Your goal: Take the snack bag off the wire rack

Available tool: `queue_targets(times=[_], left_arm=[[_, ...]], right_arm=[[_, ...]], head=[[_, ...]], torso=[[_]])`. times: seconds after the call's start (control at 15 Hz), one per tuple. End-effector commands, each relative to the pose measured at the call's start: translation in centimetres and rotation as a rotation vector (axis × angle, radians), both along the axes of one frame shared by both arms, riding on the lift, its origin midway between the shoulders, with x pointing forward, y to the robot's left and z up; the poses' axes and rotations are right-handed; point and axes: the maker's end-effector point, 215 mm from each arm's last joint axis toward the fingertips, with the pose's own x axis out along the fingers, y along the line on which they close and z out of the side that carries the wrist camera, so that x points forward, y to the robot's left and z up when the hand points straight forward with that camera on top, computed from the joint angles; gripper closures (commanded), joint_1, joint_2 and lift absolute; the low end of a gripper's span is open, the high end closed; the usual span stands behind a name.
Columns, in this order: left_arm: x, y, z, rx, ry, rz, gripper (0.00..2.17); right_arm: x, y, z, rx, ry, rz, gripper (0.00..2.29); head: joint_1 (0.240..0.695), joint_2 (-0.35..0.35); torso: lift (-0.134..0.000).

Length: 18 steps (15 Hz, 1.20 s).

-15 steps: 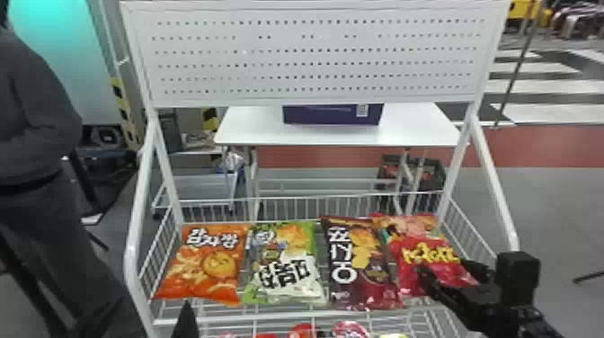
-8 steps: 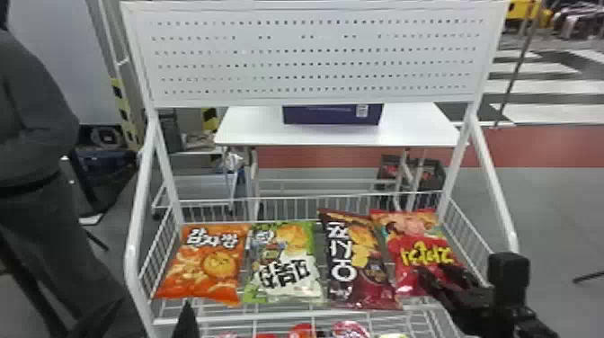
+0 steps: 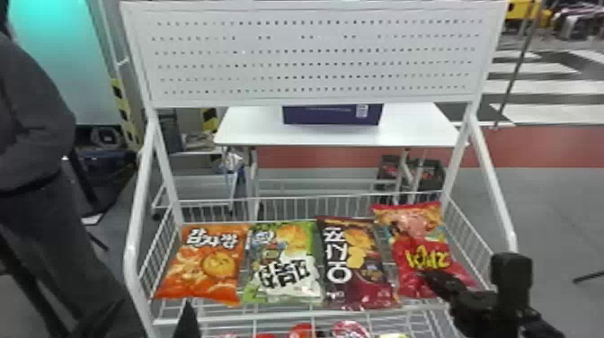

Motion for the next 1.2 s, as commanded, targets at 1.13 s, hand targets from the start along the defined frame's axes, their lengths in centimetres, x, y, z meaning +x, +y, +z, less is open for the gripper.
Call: queue_targets(times=[1.13], left_arm=[[0.7,0.7,0.5,-0.003,-0.016,-0.001,0.14]], right_arm=[[-14.1,-1.0,15.0,0.079,-0.343,-0.045,2.07]], head=[[0.499,0.000]], torso=[[0.000]])
